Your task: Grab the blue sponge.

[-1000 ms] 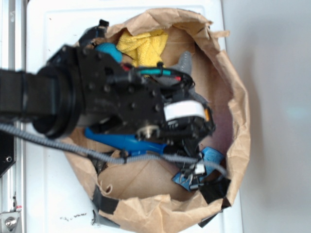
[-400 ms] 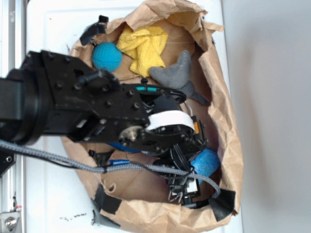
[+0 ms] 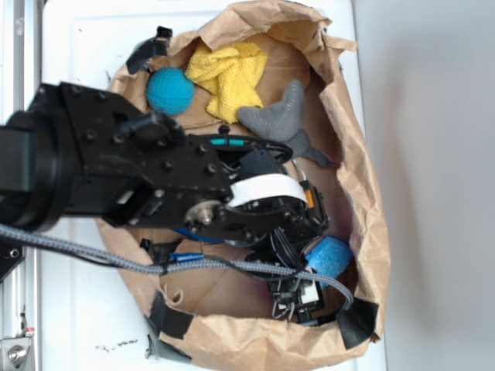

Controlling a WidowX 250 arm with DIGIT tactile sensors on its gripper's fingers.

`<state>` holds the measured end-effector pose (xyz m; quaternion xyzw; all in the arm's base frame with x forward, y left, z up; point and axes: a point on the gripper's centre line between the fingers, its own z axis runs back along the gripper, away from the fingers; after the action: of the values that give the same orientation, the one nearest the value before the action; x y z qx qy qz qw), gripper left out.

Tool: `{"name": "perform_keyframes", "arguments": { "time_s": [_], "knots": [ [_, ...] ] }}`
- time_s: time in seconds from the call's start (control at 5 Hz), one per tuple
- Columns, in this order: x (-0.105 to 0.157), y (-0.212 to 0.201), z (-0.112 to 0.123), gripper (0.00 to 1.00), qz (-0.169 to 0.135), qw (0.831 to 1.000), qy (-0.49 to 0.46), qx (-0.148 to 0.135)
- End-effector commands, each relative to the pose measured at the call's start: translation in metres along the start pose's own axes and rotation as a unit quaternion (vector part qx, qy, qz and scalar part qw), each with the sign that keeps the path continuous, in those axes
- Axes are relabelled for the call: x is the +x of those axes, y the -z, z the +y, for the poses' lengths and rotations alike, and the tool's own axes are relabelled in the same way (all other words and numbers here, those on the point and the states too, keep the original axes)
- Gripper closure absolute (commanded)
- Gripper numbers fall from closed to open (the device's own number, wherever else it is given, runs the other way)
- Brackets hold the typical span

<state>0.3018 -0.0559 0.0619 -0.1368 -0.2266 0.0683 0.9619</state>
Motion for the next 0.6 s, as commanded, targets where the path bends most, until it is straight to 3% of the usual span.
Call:
{"name": "perform_keyframes", "arguments": {
  "time_s": [0.0, 0.4],
  "knots": [
    [0.002, 0.009, -0.017, 0.0, -0.022, 1.0, -0.013, -0.005],
    [0.003, 0.031, -0.025, 0.0, -0.02, 0.999, -0.005, 0.03]
  ]
}}
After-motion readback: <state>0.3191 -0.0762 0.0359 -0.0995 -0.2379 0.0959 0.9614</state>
